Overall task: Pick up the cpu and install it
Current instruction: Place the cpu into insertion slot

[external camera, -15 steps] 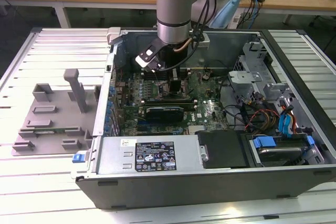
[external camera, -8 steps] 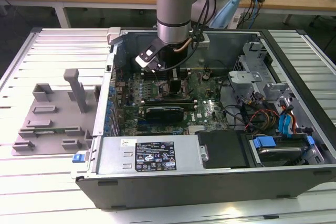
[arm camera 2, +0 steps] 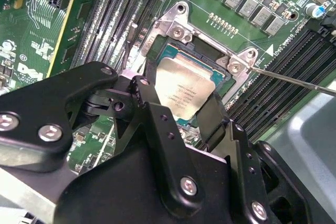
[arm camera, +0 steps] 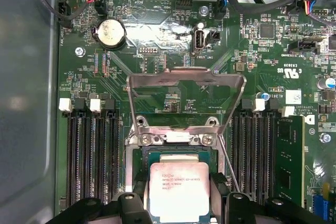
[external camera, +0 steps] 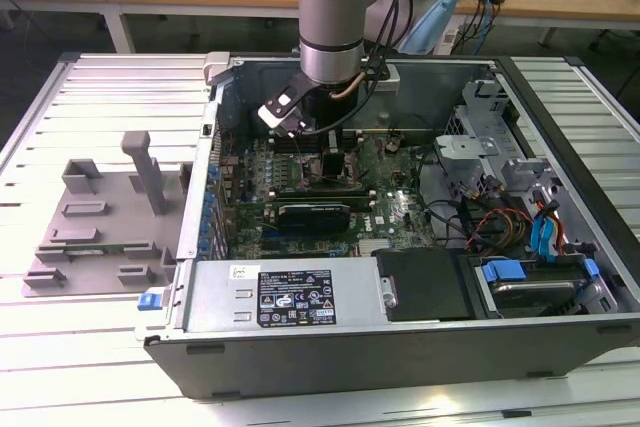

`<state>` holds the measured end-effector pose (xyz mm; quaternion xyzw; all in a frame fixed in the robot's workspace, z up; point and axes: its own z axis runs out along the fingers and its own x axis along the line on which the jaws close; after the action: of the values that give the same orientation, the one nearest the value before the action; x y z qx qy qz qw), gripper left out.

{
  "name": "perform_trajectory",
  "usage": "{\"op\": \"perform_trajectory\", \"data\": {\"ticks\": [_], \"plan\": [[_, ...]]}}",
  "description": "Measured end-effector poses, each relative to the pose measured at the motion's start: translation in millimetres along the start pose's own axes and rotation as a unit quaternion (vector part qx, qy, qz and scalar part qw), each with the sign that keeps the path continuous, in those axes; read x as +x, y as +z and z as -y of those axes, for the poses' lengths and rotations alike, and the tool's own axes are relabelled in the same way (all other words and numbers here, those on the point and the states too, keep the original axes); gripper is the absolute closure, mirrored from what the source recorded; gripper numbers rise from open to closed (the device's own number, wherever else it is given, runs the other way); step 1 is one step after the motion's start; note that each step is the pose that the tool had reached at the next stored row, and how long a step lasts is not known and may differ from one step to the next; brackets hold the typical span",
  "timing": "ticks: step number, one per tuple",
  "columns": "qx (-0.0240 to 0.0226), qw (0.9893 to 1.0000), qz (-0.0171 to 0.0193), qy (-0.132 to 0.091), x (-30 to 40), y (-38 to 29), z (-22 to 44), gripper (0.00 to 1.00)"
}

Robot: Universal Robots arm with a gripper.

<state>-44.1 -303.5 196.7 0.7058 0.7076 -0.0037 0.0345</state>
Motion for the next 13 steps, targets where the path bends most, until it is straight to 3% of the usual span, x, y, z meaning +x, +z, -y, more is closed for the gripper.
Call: {"op": "perform_trajectory", "data": {"ticks": [4,5,13], "plan": [[-0.0002,1.0,-0.0004,0.0,0.1,0.3,-0.1,0.45],[-0.0001,1.0,-0.0002,0.0,0.1,0.2,-0.1,0.39],[-0.0001,1.0,-0.0096,0.0,0.0,-0.9,-0.1,0.39]]}}
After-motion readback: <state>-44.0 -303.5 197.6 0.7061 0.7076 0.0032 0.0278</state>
